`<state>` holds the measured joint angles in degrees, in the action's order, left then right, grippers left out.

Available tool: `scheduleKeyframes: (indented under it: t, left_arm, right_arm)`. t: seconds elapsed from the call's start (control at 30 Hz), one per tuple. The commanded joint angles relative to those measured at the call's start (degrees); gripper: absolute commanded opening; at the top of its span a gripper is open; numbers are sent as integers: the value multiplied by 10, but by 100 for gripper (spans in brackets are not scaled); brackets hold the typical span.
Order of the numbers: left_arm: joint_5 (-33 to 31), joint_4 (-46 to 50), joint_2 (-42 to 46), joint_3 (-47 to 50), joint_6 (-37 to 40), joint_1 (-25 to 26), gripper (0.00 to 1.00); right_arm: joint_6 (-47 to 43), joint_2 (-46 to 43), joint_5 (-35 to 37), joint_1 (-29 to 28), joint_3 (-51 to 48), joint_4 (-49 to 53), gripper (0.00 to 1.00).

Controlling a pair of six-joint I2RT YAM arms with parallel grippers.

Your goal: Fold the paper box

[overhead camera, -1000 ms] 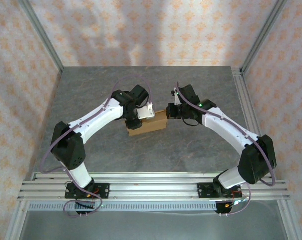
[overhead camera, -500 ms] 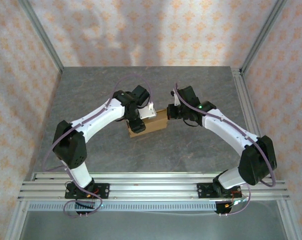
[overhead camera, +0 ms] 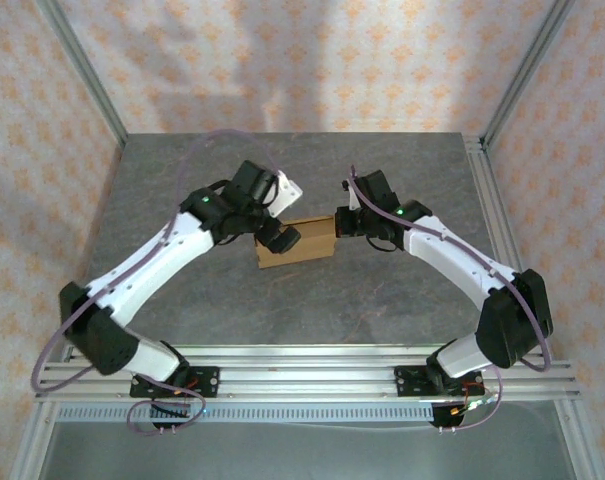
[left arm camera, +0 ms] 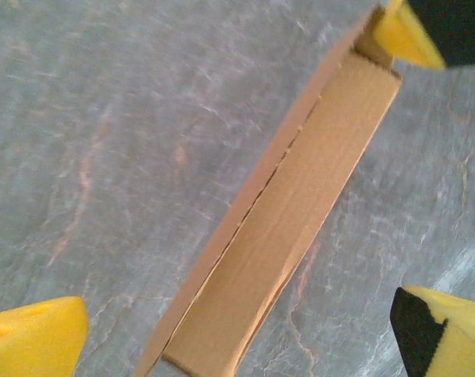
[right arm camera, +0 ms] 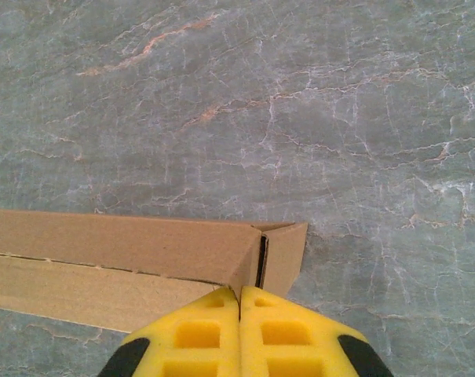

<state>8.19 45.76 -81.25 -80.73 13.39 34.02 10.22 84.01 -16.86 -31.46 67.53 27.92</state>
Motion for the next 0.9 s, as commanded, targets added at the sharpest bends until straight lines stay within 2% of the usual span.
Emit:
scheduleKeyframes:
  t: [0.0, 0.07, 0.17, 0.23, 0.3, 0.37, 0.53, 0.63, 0.87]
  left_arm:
    - [-64, 21, 46, 27, -81, -7, 98]
    - [-58, 61, 62, 32, -90, -22, 94]
    - [-40, 99, 75, 43, -93, -47, 82]
    - [-18, 105, 76, 48, -93, -69, 76]
    - [13, 108, 67, 43, -91, -95, 66]
    - [33, 110, 54, 33, -86, -112, 61]
    - [63, 107, 18, 15, -53, -132, 59]
    - [79, 108, -4, 8, -29, -136, 51]
    - [103, 101, -52, -9, -12, -142, 43]
  right_arm:
    - [-12, 10, 22, -4, 25, 33, 0]
    - [-15, 12, 24, -4, 32, 40, 0]
    - [-18, 14, 25, -4, 37, 45, 0]
    - [-17, 14, 23, -4, 38, 45, 0]
    - [-18, 16, 23, -4, 40, 48, 0]
    - [-17, 15, 23, -4, 42, 53, 0]
    - [-13, 21, 14, -5, 49, 60, 0]
    - [-13, 25, 13, -5, 54, 65, 0]
    - [-24, 36, 4, -5, 67, 78, 0]
